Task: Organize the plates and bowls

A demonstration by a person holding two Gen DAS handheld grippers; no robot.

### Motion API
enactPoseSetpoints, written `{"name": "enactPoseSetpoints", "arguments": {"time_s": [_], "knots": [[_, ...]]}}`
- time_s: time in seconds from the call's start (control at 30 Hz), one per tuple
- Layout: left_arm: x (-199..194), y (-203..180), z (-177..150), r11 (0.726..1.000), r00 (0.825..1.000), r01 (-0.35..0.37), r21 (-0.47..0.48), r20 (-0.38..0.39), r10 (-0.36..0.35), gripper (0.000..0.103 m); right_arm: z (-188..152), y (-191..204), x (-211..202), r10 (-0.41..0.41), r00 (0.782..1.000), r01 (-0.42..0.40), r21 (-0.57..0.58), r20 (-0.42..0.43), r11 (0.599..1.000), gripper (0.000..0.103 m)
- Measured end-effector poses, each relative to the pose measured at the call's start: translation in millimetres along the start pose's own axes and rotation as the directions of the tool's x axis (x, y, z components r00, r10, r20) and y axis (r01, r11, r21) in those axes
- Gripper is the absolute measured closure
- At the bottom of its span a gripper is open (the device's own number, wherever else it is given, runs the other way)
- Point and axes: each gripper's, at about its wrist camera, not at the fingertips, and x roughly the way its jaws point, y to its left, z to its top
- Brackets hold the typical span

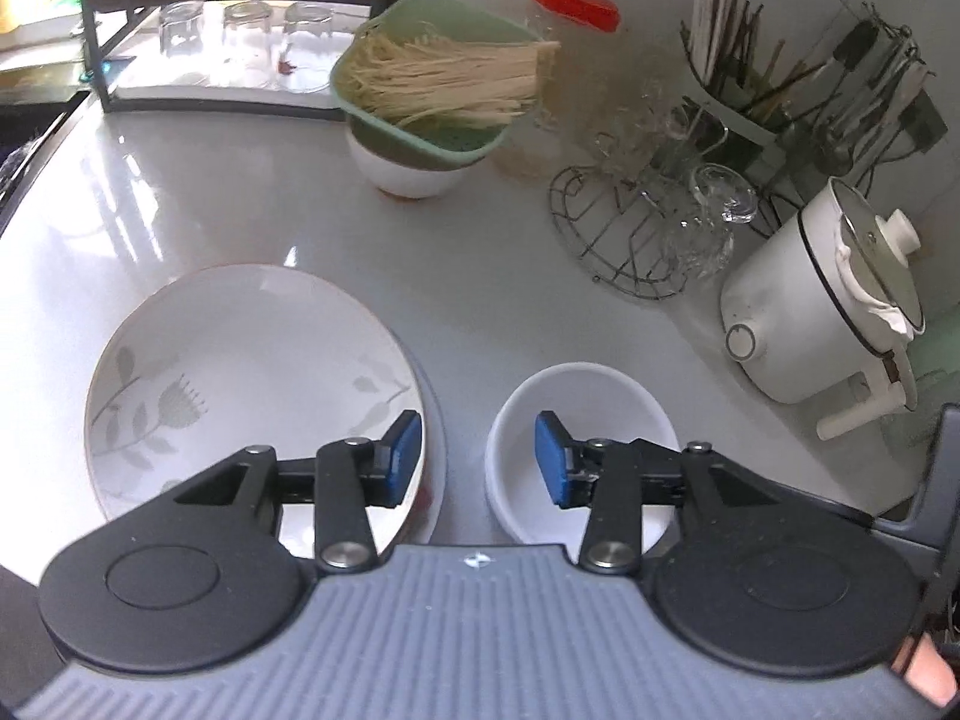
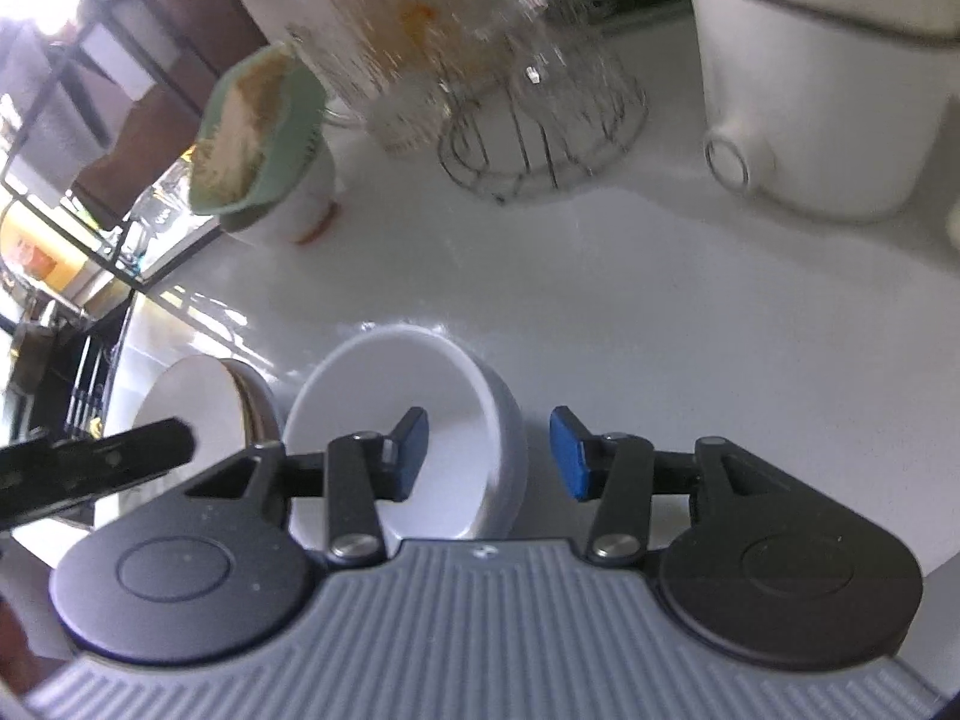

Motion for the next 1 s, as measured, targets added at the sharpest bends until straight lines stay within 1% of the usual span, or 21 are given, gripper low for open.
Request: {"name": "enactPoseSetpoints", "arguments": {"time_s": [0.07,0.17,0.33,0.37,0.4,0.5,0.57,0.7,0.87,0.9,0.93,1.0], "knots": [[0,2,-3,1.000,1.000,-0.003,-0.009,-0.006,0.003,0.056,-3,-5,7,0.019,1.000,-0.018,0.035,-0.025,0.999,0.066],[-2,-1,-6,1.000,1.000,0.005,-0.003,-0.011,-0.005,0.056,-6,-9,12,0.065,0.997,-0.062,0.092,-0.032,0.994,0.070],[-2,-10,-12,1.000,1.000,0.016,0.015,-0.014,-0.016,0.056,-8,-12,18,0.067,0.998,-0.065,0.115,-0.017,0.991,0.074],[-1,-11,-13,1.000,1.000,0.014,0.016,-0.015,-0.014,0.056,-8,-14,20,0.065,0.998,-0.062,0.120,-0.017,0.991,0.075],[-1,-11,-15,1.000,1.000,0.012,0.012,-0.012,-0.012,0.056,-9,-15,23,0.064,0.998,-0.061,0.129,-0.020,0.990,0.080],[-2,-12,-17,1.000,0.999,0.029,-0.005,0.020,-0.029,0.056,-8,-22,26,0.078,0.997,-0.073,0.168,-0.022,0.983,0.085],[1,-14,-16,1.000,0.999,0.030,-0.004,0.014,-0.030,0.056,-8,-24,23,0.068,0.997,-0.064,0.173,-0.020,0.983,0.086],[13,-19,-14,0.997,0.997,0.071,-0.005,-0.030,-0.071,0.056,-10,-34,14,0.041,0.999,-0.039,0.183,-0.005,0.982,0.088],[38,-42,-18,0.991,0.986,0.126,0.052,-0.112,-0.120,0.055,-16,-56,-3,-0.002,1.000,-0.003,0.219,0.021,0.976,0.088],[43,-47,-19,0.989,0.983,0.137,0.063,-0.130,-0.128,0.053,-18,-61,-6,-0.012,1.000,0.006,0.227,0.024,0.974,0.088],[50,-54,-21,0.986,0.980,0.146,0.075,-0.149,-0.133,0.049,-19,-66,-9,-0.020,0.999,0.013,0.235,0.028,0.972,0.088],[61,-65,-24,0.984,0.976,0.147,0.097,-0.175,-0.128,0.044,-23,-74,-16,-0.036,0.999,0.026,0.246,0.036,0.969,0.088]]}}
